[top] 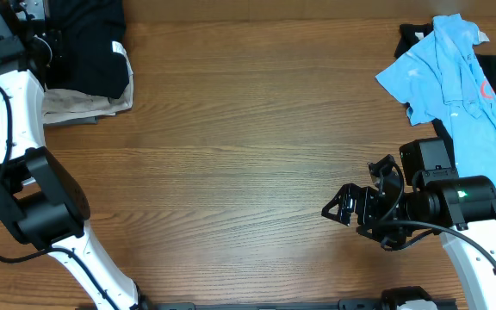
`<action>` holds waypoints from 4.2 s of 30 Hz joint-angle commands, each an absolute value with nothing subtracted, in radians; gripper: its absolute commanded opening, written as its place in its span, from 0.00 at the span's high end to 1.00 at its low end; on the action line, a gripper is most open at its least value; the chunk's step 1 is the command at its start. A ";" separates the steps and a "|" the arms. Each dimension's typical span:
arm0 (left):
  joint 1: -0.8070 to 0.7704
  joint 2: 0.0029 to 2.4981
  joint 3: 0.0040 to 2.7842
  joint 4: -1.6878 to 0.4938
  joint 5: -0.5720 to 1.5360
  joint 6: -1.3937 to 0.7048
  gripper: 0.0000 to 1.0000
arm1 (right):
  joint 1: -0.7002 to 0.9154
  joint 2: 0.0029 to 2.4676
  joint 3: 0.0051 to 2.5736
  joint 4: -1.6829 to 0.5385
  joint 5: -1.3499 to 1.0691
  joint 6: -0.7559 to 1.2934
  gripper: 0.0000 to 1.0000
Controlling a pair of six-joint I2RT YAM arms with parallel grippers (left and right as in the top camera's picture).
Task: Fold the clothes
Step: 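Carry the black shirt with the left gripper onto the beige stack, then lower and release the black shirt on top of the beige stack, then press the black shirt down on the stack with the left gripper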
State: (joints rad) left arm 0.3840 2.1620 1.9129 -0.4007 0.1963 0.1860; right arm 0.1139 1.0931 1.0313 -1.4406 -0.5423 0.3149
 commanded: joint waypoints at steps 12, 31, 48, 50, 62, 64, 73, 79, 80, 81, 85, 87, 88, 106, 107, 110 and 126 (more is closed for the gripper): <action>0.432 2.138 1.949 -0.421 0.093 0.225 0.91 | 0.119 1.092 1.031 -1.460 -0.512 0.318 0.00; 0.496 2.227 1.949 -0.338 0.104 0.263 0.86 | 0.119 1.092 1.031 -1.465 -0.505 0.318 0.00; 0.499 2.260 1.950 -0.358 0.066 0.273 0.19 | 0.119 1.092 1.031 -1.465 -0.505 0.341 0.00; 0.497 2.238 1.950 -0.375 0.067 0.261 0.02 | 0.119 1.092 1.031 -1.465 -0.505 0.340 0.00; 0.470 2.031 1.950 -0.384 0.205 0.011 0.16 | 0.119 1.092 1.031 -1.465 -0.470 0.333 0.00; 0.459 2.030 1.950 -0.391 0.228 -0.027 0.32 | 0.119 1.092 1.031 -1.465 -0.463 0.333 0.00; 0.398 2.142 1.950 -0.416 0.189 -0.030 0.96 | 0.119 1.092 1.031 -1.483 -0.463 0.333 0.00; 0.369 2.265 1.950 -0.443 0.149 -0.030 0.96 | 0.119 1.092 1.031 -1.483 -0.463 0.333 0.00; 0.364 2.287 1.950 -0.448 0.149 -0.030 0.95 | 0.119 1.092 1.031 -1.482 -0.463 0.334 0.00; 0.358 2.308 1.950 -0.457 0.149 -0.030 0.93 | 0.119 1.092 1.031 -1.482 -0.463 0.334 0.00; 0.339 2.352 1.950 -0.477 0.154 -0.030 0.90 | 0.119 1.092 1.031 -1.484 -0.464 0.334 0.00; 0.332 2.347 1.950 -0.482 0.155 -0.030 0.95 | 0.119 1.092 1.031 -1.488 -0.464 0.334 0.00; 0.330 2.337 1.951 -0.482 0.162 -0.031 0.96 | 0.119 1.092 1.031 -1.491 -0.464 0.334 0.00; 0.325 1.963 1.967 -0.905 0.185 -0.179 0.45 | 0.119 1.092 1.031 -1.477 -0.463 0.305 0.00; 0.324 1.964 1.965 -0.965 0.185 -0.208 0.49 | 0.119 1.092 1.031 -1.475 -0.463 0.302 0.00; 0.315 1.982 1.937 -1.101 0.185 -0.251 0.56 | 0.119 1.092 1.031 -1.467 -0.463 0.299 0.00; 0.237 2.025 1.657 -0.860 -0.136 -0.082 0.29 | 0.119 1.092 1.031 -1.490 -0.463 0.253 0.00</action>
